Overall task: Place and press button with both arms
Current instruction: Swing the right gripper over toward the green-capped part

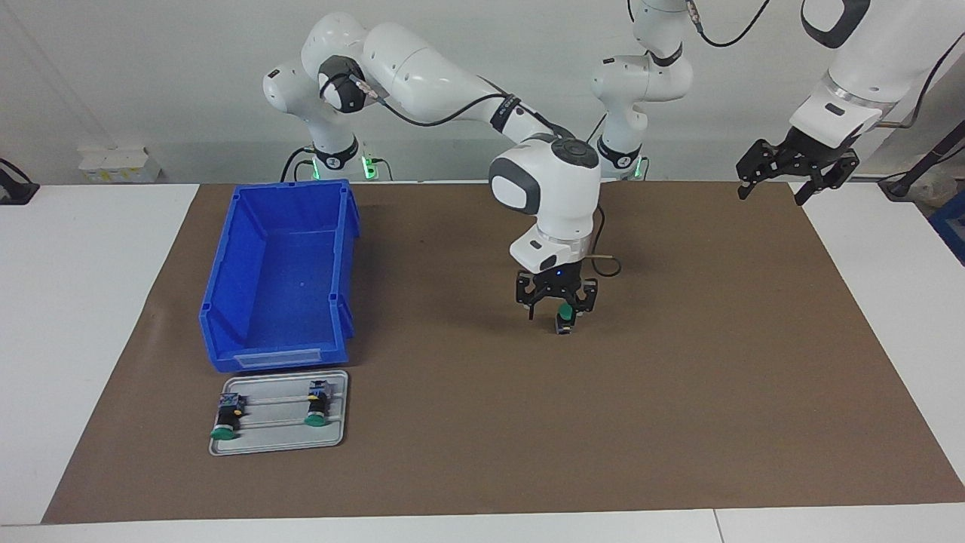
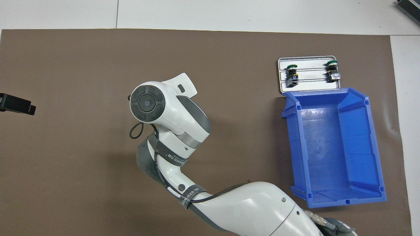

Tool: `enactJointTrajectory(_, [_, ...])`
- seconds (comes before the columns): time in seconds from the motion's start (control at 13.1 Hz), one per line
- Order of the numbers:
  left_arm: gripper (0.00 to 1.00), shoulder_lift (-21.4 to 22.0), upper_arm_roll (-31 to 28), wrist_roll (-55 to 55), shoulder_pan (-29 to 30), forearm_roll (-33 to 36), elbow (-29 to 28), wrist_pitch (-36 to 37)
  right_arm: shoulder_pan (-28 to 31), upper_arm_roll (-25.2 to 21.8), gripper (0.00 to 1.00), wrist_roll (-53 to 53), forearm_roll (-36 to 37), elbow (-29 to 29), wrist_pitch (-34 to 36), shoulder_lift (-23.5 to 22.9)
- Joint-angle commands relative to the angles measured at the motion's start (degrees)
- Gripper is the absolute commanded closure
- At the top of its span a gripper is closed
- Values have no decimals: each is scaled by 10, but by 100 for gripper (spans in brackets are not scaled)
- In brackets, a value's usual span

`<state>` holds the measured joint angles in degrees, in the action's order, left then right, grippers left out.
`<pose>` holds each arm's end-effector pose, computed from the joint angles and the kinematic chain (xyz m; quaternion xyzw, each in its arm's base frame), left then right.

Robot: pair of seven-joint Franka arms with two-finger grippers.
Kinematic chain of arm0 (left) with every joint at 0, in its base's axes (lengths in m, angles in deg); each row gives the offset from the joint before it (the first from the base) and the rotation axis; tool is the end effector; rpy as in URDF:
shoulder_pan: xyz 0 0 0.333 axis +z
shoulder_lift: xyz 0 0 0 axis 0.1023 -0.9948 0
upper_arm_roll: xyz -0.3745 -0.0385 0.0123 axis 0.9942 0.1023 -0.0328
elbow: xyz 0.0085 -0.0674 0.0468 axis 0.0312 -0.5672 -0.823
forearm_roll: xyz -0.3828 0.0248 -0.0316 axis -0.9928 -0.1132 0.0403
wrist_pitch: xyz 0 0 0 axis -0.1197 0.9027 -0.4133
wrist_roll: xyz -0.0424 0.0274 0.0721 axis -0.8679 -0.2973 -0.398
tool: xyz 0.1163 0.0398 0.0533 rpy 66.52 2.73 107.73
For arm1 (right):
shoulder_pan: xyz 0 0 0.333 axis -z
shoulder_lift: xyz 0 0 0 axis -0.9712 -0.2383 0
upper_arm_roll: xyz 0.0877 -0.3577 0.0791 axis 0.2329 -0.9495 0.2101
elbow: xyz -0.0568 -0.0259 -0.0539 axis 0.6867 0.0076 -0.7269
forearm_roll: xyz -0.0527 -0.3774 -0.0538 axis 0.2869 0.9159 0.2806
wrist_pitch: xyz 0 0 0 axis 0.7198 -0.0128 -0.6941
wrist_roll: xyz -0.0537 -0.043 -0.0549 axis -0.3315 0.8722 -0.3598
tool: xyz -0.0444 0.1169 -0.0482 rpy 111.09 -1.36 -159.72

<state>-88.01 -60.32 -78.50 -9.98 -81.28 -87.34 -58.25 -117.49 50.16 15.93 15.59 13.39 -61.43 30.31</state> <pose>0.5395 0.0041 0.6696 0.9948 -0.1010 -0.0097 0.0134 0.6255 0.5488 0.4108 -0.9847 0.1096 -0.1336 0.0205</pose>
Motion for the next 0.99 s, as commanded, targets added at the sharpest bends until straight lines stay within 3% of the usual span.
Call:
enactJointTrajectory(0.0, [0, 16, 4, -7, 6, 9, -18, -3, -9, 4, 20, 3, 12, -27, -36, -19])
enactJointTrajectory(0.46, [0, 16, 4, -7, 6, 9, -18, -3, -12, 4, 21, -61, 11, 7, -30, -5])
enactJointTrajectory(0.91, [0, 16, 4, -7, 6, 9, -18, -3, -13, 8, 21, -61, 8, 38, -46, -2])
